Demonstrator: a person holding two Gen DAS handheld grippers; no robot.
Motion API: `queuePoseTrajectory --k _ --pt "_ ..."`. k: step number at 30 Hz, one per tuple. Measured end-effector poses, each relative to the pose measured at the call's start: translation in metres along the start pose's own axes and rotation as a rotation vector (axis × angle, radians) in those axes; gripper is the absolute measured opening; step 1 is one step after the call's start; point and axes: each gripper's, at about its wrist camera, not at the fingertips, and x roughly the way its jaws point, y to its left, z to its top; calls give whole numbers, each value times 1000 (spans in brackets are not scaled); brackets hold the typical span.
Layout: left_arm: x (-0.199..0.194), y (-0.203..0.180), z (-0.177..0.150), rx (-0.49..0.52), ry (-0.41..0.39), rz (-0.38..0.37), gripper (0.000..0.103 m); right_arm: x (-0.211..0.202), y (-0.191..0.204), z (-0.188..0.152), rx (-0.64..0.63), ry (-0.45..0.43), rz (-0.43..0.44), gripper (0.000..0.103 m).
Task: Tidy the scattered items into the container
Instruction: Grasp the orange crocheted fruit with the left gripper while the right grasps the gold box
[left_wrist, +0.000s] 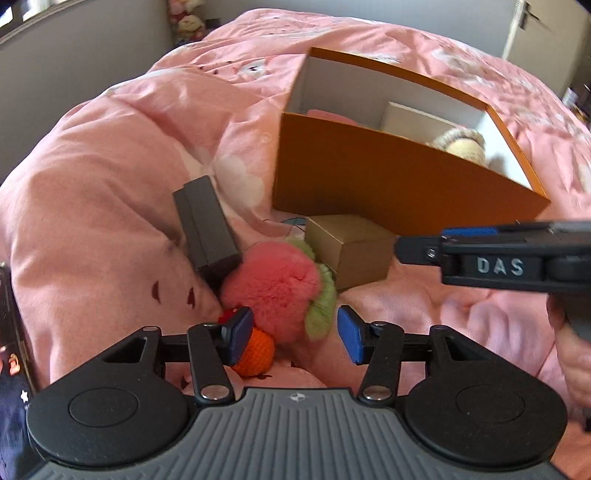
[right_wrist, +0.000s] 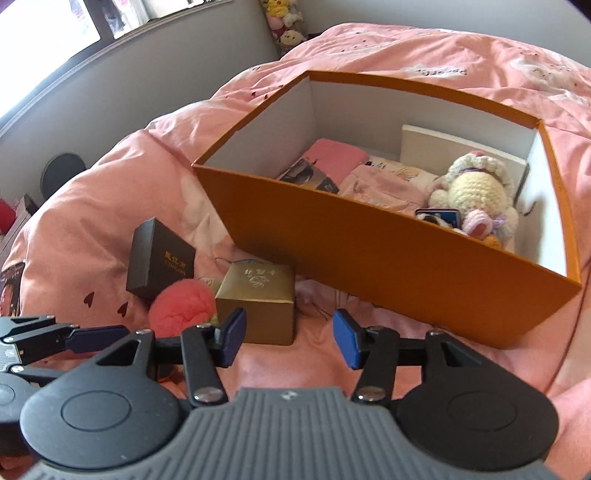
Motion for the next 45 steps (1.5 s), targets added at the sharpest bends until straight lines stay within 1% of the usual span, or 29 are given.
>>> queuePoseTrajectory --k 1,2,3,5,7,8,11,12,13,14,16,18,22,24,25,26,27,28,29,31,34,38,39,40,41,42,43,44,45 --pt "1 0 -1 32 0 20 61 1 -2 2 2 -1 -6 56" --pt "2 2 -2 29 -6 52 62 2 -5 5 9 -5 -11 57" --pt "3 7 -3 8 -15 72 64 3 -8 7 16 -4 -10 60" --pt "5 16 -8 -28 -18 38 65 5 -13 7 37 3 -18 63" --pt "6 24 -12 -77 -9 36 65 9 -13 5 59 22 -10 63" --pt "7 25 -12 -81 2 33 65 10 -11 6 62 24 3 63" --pt "6 14 -6 -54 -16 33 65 15 3 9 18 19 15 63" --pt "5 10 -6 -20 -20 22 65 19 8 8 -19 44 27 63" --pt "6 6 -7 28 -7 20 65 19 9 6 -47 57 32 63" --pt "7 6 -11 42 4 40 65 17 8 4 -61 46 24 63" --pt "13 12 -16 4 21 79 65 15 -1 2 -36 26 6 66" --pt "20 17 -18 -37 32 89 65 18 -11 2 12 26 28 66" --pt "30 11 -19 -19 59 156 65 25 -6 1 0 42 38 66" --pt "39 8 -12 -77 97 162 65 32 1 8 6 58 40 66" --pt "42 4 -10 -65 101 149 69 35 6 11 7 72 42 66" --pt "43 1 -13 -20 102 157 72 38 13 11 -48 92 56 67" --pt "46 2 -15 -1 115 166 71 39 15 9 -100 96 57 67" --pt "48 9 -17 -25 126 163 70 40 14 10 -108 92 35 68" --pt "48 16 -18 -59 120 148 70 42 9 13 -81 89 20 70" --pt "46 20 -21 -79 101 128 70 48 -1 18 -23 96 73 70" --pt "51 19 -27 -84 76 146 68 61 -6 21 27 123 125 70" --pt "58 20 -24 -114 78 149 67 70 3 18 11 152 123 70" --pt "59 20 -23 -132 84 148 67 73 5 19 34 162 119 71" --pt "60 19 -22 -128 91 146 67 74 8 21 47 177 135 72" --pt "62 15 -19 -129 97 164 67 76 14 23 54 179 148 77" --pt "64 9 -18 -117 98 178 67 80 20 25 61 182 124 81" --pt "65 3 -19 -71 99 197 67 83 27 26 27 198 93 80" --pt "64 3 -21 -57 93 191 66 83 31 26 -29 202 73 79" --pt "61 9 -22 -86 82 172 63 82 29 25 -43 191 54 78"
